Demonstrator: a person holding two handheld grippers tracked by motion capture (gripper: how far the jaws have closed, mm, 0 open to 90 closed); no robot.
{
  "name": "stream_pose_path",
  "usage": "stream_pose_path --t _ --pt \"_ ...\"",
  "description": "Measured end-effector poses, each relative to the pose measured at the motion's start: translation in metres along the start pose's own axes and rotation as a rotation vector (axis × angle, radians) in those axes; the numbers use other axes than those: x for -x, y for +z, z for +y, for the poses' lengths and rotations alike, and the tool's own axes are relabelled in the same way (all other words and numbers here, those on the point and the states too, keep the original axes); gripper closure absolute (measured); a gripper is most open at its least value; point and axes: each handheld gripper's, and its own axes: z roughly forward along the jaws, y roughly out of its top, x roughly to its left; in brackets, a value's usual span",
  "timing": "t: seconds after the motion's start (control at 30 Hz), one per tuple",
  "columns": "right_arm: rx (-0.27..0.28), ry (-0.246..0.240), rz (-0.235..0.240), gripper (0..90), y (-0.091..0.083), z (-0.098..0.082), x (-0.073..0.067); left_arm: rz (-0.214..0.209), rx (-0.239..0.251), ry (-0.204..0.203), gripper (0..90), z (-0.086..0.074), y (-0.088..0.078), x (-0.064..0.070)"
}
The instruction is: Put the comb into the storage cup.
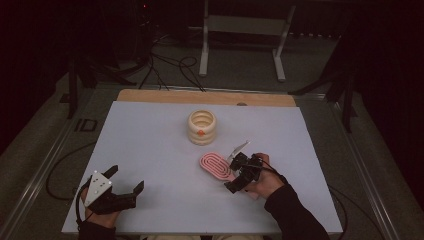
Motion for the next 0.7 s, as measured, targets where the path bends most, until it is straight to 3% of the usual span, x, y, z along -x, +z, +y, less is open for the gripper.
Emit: stream_pose_path --t 0.33,0.37,0.47,0.5,0.7 --pt "-0.049 -0.036 0.015 13.7 0.009 0.004 -0.002 0.001 -0.003 0.002 0.3 0.0 0.001 0.0" --pt "-0.089 -0.039 0.008 15.6 0.014 0.008 -0.003 0.0 -0.003 0.002 0.3 0.0 0.0 0.0" --pt "-0.098 -0.036 0.008 16.8 0.015 0.008 -0.003 0.0 -0.003 0.002 0.3 0.0 0.0 0.0" --pt "-0.13 -0.026 0.031 24.5 0.019 0.01 0.0 0.0 -0.003 0.002 0.3 0.0 0.0 0.0" --pt "-0.162 -0.004 0.054 39.7 0.024 0.011 0.003 0.001 -0.002 0.002 0.3 0.0 0.0 0.0"
